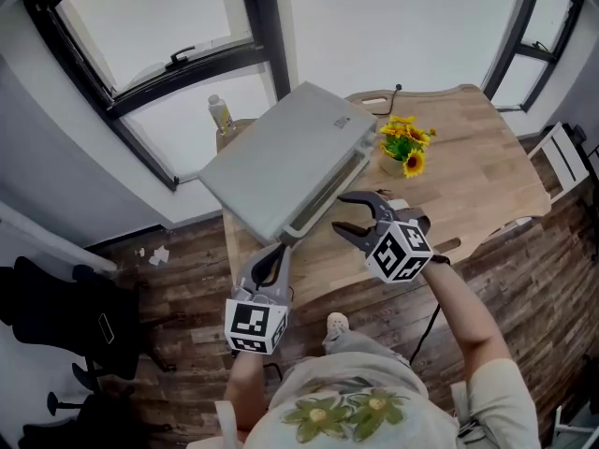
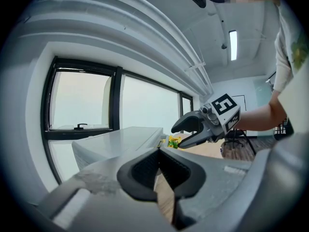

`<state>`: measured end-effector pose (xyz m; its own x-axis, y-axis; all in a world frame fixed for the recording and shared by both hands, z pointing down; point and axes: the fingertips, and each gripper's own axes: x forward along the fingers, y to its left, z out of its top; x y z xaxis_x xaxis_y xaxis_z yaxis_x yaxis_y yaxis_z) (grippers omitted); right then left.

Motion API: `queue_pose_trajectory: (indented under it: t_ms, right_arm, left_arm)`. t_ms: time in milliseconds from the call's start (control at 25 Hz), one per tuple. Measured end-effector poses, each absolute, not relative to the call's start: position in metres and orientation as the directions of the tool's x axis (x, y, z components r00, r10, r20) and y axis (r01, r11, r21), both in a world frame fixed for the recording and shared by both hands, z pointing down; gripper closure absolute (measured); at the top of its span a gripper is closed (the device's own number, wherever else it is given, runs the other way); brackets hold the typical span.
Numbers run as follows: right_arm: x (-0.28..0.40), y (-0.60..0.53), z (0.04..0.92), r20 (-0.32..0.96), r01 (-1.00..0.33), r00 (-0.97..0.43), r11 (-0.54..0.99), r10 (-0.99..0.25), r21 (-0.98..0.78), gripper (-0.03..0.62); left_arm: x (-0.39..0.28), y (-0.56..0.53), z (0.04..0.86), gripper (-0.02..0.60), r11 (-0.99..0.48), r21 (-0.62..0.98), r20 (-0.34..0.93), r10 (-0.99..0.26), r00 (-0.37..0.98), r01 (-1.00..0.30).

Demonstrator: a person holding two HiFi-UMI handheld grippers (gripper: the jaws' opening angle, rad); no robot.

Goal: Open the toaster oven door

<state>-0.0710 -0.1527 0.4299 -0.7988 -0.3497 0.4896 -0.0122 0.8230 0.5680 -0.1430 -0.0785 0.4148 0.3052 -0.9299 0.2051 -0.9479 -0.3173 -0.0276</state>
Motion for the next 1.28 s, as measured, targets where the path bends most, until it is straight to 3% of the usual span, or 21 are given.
queue_pose_trajectory:
  t_ms: [560,1000,1280]
  right_arm:
    - [-0.095,-0.174,0.478,0.587,0.178,-0.769,0.796,-0.254,0.578,0.379]
    - [-0.096,-0.179,0.498,0.638,0.306,-0.684,0.655,-0.354,0.691,0.38]
    - [-0.093,-0.181,0.497,0.644,0.313,-0.667,0.643,-0.375,0.699,0.445]
  left_arm:
    - [-0.154,-0.086,0.434,0.577,-0.232,-0.029,0.255,-0.942,0.217,-0.972]
    - [-0.152,-0.083,0.442,0.577,-0.231,-0.027,0.273,-0.938,0.215,-0.973]
    - [-0.153,-0.081,0.442,0.577,-0.23,-0.029,0.271,-0.938,0.214,-0.973]
